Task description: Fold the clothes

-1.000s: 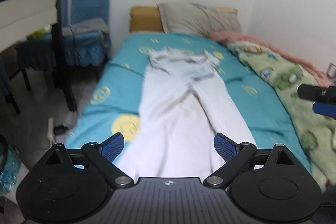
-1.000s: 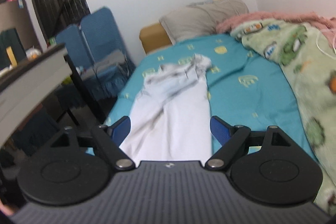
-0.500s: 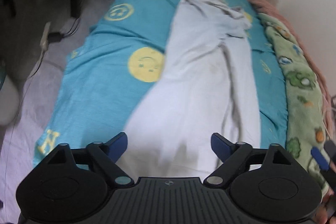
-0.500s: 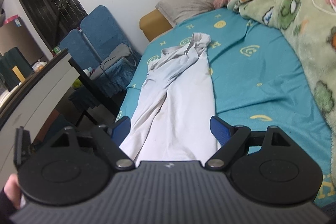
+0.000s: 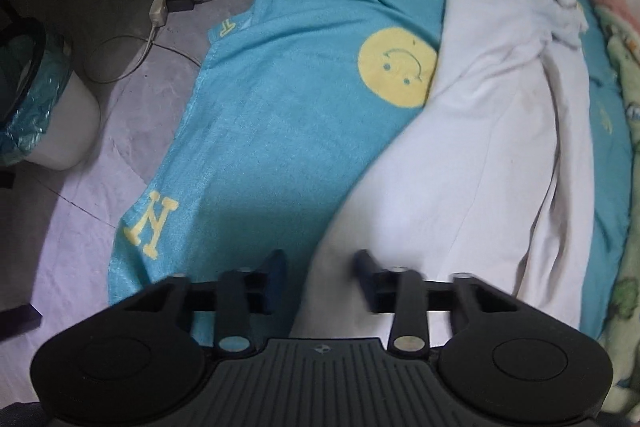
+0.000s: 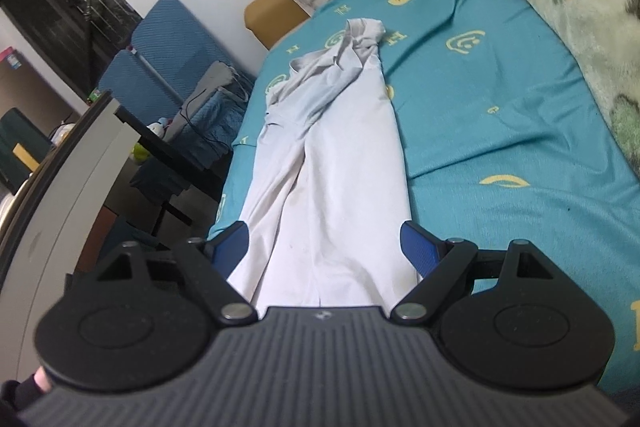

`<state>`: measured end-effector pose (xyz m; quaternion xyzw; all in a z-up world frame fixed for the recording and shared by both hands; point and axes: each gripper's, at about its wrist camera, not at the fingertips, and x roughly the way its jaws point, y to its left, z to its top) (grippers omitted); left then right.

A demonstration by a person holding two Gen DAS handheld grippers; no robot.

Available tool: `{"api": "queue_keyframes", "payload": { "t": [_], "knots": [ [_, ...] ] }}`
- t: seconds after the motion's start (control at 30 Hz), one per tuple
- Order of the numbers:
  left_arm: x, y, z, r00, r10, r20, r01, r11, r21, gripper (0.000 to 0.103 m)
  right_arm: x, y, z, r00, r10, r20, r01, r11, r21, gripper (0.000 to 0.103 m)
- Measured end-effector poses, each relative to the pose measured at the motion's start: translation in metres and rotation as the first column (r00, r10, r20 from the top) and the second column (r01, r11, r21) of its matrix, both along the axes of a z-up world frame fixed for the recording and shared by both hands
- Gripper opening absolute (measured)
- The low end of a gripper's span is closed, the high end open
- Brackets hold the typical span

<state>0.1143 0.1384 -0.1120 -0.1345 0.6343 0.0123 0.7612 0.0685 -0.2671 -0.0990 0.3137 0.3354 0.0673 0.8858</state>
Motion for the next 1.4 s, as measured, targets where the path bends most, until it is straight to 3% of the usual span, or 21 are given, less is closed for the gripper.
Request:
{"api": "queue_keyframes", "payload": {
  "t": [0.03,0.13,0.2,0.33,0.47,0.53,0.6,0.7,0.77,0.87,0.9,0.97,1.03,1.1,1.13,1.17,1.23,1.3,1.4],
  "knots": [
    [-0.003,-0.006,0.004,0.999,-0.037,0.018,0.037,0.999,0.017,0.004,0.000,0.000,-0.001,1.000,-0.001,-0.005,0.001,1.000,0.002,0.084],
    [-0.018,-0.031,0.023,0.980,-0.175,0.100,0.163,0.980,0.118,0.002,0.000,-0.001,-0.002,1.000,-0.001,-0.015,0.002,1.000,0.009,0.084],
    [-0.034,-0.051,0.040,0.941,-0.291,0.173,0.252,0.944,0.214,0.002,0.000,-0.002,-0.003,1.000,-0.001,-0.021,0.002,1.000,0.013,0.084],
    [-0.071,-0.094,0.065,0.825,-0.490,0.282,0.384,0.852,0.356,0.002,0.001,-0.002,-0.005,0.999,0.002,-0.033,-0.001,1.000,0.025,0.084],
    [-0.105,-0.140,0.077,0.674,-0.655,0.342,0.481,0.741,0.469,0.002,0.002,-0.001,-0.005,0.999,0.003,-0.039,-0.002,1.000,0.028,0.084],
    [-0.116,-0.160,0.074,0.617,-0.707,0.345,0.526,0.697,0.488,0.002,0.002,-0.004,-0.006,0.999,-0.002,-0.044,0.003,0.999,0.035,0.084],
    [-0.122,-0.175,0.069,0.580,-0.739,0.344,0.559,0.668,0.491,0.002,0.002,-0.006,-0.008,0.999,-0.008,-0.051,0.010,0.999,0.042,0.084],
    [-0.125,-0.191,0.055,0.549,-0.768,0.330,0.604,0.637,0.479,0.002,0.004,-0.008,-0.011,0.998,-0.015,-0.062,0.018,0.999,0.051,0.084],
    [-0.120,-0.197,0.040,0.555,-0.776,0.301,0.642,0.629,0.438,0.002,0.005,-0.009,-0.013,0.997,-0.015,-0.072,0.018,0.999,0.049,0.084],
    [-0.108,-0.193,0.020,0.597,-0.762,0.253,0.698,0.648,0.305,0.005,0.009,-0.009,-0.018,0.995,-0.007,-0.104,0.011,0.999,0.044,0.084],
    [-0.104,-0.187,0.016,0.619,-0.748,0.241,0.703,0.664,0.254,0.009,0.011,-0.010,-0.021,0.993,-0.001,-0.118,0.006,0.999,0.046,0.084],
    [-0.095,-0.168,0.014,0.682,-0.689,0.246,0.673,0.722,0.160,0.015,0.014,-0.010,-0.027,0.988,0.010,-0.154,-0.001,0.998,0.062,0.084],
    [-0.086,-0.142,0.018,0.754,-0.607,0.251,0.609,0.789,0.077,0.046,0.016,-0.012,-0.034,0.982,0.024,-0.188,-0.007,0.996,0.091,0.084],
    [-0.077,-0.115,0.021,0.826,-0.506,0.250,0.523,0.852,-0.004,0.054,0.019,-0.015,-0.042,0.973,0.031,-0.228,-0.002,0.992,0.127,0.084],
    [-0.071,-0.101,0.022,0.860,-0.447,0.245,0.470,0.882,-0.043,0.057,0.020,-0.016,-0.045,0.968,0.035,-0.247,0.002,0.989,0.145,0.077],
    [-0.064,-0.087,0.023,0.892,-0.386,0.237,0.414,0.907,-0.080,0.060,0.021,-0.018,-0.049,0.963,0.039,-0.267,0.005,0.987,0.162,0.070],
    [-0.052,-0.060,0.016,0.944,-0.258,0.205,0.291,0.945,-0.150,0.065,0.025,-0.019,-0.056,0.951,0.027,-0.307,0.022,0.987,0.156,0.069],
    [-0.041,-0.036,0.006,0.979,-0.131,0.158,0.162,0.964,-0.209,0.065,0.027,-0.020,-0.062,0.939,0.009,-0.343,0.043,0.989,0.143,0.069],
    [-0.028,-0.018,-0.012,0.996,-0.019,0.084,0.036,0.976,-0.216,0.065,0.028,-0.022,-0.067,0.921,-0.058,-0.385,0.092,0.993,0.072,0.070]
  ]
}}
